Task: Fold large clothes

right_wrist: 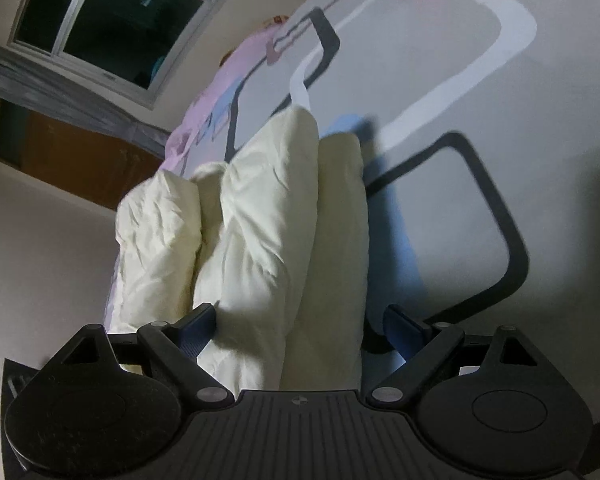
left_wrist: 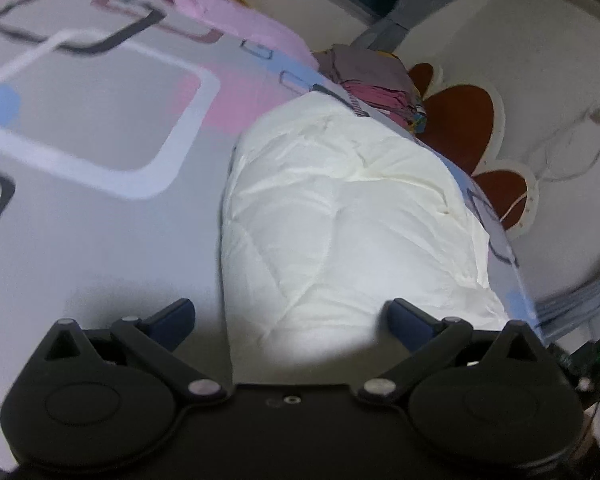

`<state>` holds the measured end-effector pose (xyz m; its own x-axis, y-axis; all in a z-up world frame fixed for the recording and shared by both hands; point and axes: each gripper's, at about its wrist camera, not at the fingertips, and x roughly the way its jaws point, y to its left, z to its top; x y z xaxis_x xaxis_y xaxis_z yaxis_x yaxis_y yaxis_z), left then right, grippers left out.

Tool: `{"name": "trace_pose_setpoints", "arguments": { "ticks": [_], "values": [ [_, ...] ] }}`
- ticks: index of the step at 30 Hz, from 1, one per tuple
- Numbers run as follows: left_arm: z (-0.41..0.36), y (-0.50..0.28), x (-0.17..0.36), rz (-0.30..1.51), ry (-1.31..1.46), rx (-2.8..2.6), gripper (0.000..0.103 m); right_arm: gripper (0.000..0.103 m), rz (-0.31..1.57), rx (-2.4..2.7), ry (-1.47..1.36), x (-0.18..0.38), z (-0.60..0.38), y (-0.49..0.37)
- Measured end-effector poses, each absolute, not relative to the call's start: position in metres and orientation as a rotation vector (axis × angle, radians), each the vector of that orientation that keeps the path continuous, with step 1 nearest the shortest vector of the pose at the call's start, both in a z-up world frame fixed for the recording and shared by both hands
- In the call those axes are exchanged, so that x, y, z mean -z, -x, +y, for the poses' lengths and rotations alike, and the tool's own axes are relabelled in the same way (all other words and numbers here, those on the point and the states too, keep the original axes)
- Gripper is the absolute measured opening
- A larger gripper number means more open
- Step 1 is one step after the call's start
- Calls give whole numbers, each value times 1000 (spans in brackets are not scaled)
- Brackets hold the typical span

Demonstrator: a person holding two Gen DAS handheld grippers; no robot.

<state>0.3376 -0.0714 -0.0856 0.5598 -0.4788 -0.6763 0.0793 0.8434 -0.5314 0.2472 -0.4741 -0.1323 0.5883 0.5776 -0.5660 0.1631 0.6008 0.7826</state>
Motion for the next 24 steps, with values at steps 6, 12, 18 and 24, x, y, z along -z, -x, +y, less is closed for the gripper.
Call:
{"name": "trace_pose_setpoints", "arguments": {
  "ticks": [6,12,18,24],
  "values": [
    [-80,-326,69,875,344,303,102,90,876,-224,-743,109,-464,-248],
    [-93,-335,68,894,288,339,103,90,914,-231,-608,106,-443,-258],
    [-94,-352,94,982,365,405,103,91,980,-271,-757,148,-442,-268],
    [-79,-360,120,1041,552,475,103,91,984,-306,-782,150,-444,-270]
  ]
}}
